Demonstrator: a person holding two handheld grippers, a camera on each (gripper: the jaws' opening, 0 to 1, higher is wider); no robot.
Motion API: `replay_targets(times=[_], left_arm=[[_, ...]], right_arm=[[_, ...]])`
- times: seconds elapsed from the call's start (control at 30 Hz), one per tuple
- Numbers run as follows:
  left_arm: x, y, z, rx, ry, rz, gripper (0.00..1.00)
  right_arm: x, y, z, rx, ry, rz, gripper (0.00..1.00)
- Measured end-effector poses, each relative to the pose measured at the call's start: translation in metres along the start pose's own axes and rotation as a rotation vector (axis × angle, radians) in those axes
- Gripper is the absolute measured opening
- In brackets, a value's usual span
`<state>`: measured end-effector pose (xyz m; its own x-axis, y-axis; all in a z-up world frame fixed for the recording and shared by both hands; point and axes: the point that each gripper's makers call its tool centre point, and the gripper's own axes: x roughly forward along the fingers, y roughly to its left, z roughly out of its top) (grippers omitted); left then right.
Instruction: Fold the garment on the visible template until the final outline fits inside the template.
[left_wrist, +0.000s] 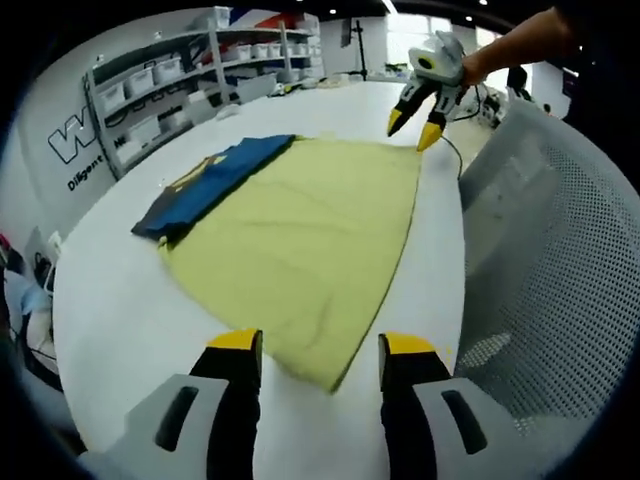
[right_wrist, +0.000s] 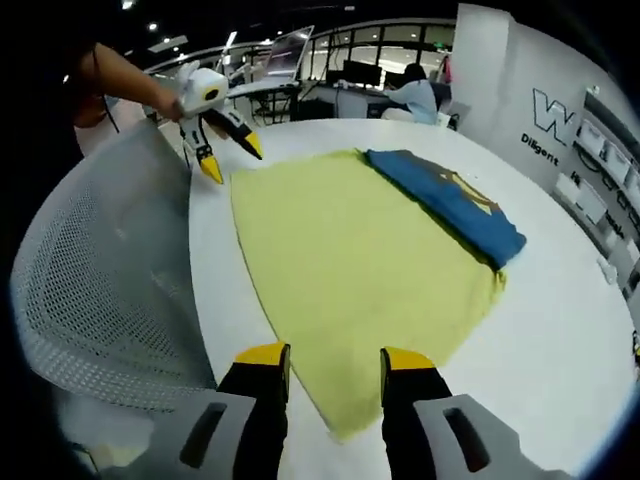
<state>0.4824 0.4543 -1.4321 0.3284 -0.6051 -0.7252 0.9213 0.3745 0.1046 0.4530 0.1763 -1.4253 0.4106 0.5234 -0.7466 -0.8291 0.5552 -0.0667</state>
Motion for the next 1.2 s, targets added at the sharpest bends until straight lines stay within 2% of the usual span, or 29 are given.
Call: replay_targets(times=[0.1,0.17,0.3,0.43,0.47,0.5,0.53,0.57,0.63,0.67,0.7,0.87,0.93,1.03,1.07,1.13,1.17,1.2], left_arm=[[0.001,0.002,-0.004,0.019,0.023,-0.001,0.36],[0.001,0.002,-0.005,0.042,0.029,0.003,0.3],[0.002,-0.001,-0.008,0.055,0.043,-0.01,0.27],[0.001,-0.006,-0.011,0.016,0.052,-0.024,0.21],[0.001,-0.009,-0.012,-0.011,0.055,-0.044,0.17],[0.001,-0.015,-0.014,-0.087,0.063,-0.068,0.12],[0.001,-0.012,-0.014,-0.097,0.063,-0.058,0.11],[0.002,-0.009,-0.013,-0.075,0.06,-0.051,0.1],[0.002,-0.007,-0.013,-0.082,0.061,-0.042,0.07],[0.002,-0.006,-0.014,-0.094,0.063,-0.037,0.06],[0.002,-0.006,-0.014,-0.102,0.065,-0.034,0.05],[0.002,-0.007,-0.015,-0.121,0.073,-0.018,0.01],[0.002,-0.008,-0.015,-0.121,0.08,-0.012,0.01],[0.001,-0.01,-0.015,-0.137,0.096,-0.017,0.01],[0.001,-0.012,-0.016,-0.107,0.108,-0.044,0.01],[0.0,-0.011,-0.017,0.005,0.126,-0.068,0.03],[0.0,-0.009,-0.016,0.046,0.135,-0.066,0.05],[0.0,-0.007,-0.016,0.045,0.14,-0.051,0.07]], right_arm=[[0.002,0.004,-0.009,-0.056,0.027,0.0,0.28],[0.002,0.006,-0.015,-0.042,0.041,0.008,0.28],[0.003,0.009,-0.023,-0.045,0.066,0.02,0.29],[0.003,0.007,-0.028,-0.047,0.082,0.016,0.28],[0.002,0.006,-0.031,-0.049,0.098,0.007,0.27],[0.003,0.007,-0.026,-0.043,0.073,0.014,0.27],[0.002,0.007,-0.027,-0.034,0.078,0.014,0.27],[0.003,0.007,-0.026,-0.026,0.072,0.012,0.26],[0.004,0.01,-0.026,0.023,0.077,0.032,0.21],[0.005,0.007,-0.025,0.023,0.077,0.015,0.18],[0.005,0.006,-0.025,-0.011,0.081,0.016,0.15],[0.007,0.006,-0.026,-0.022,0.09,0.009,0.07],[0.007,0.003,-0.025,-0.069,0.093,-0.012,0.01],[0.007,0.005,-0.025,-0.074,0.091,-0.013,0.0],[0.006,0.004,-0.025,-0.073,0.088,-0.015,0.0],[0.006,0.004,-0.025,-0.071,0.084,-0.016,0.0],[0.006,0.004,-0.026,-0.073,0.084,-0.017,0.0],[0.006,0.004,-0.026,-0.068,0.087,-0.019,0.0]])
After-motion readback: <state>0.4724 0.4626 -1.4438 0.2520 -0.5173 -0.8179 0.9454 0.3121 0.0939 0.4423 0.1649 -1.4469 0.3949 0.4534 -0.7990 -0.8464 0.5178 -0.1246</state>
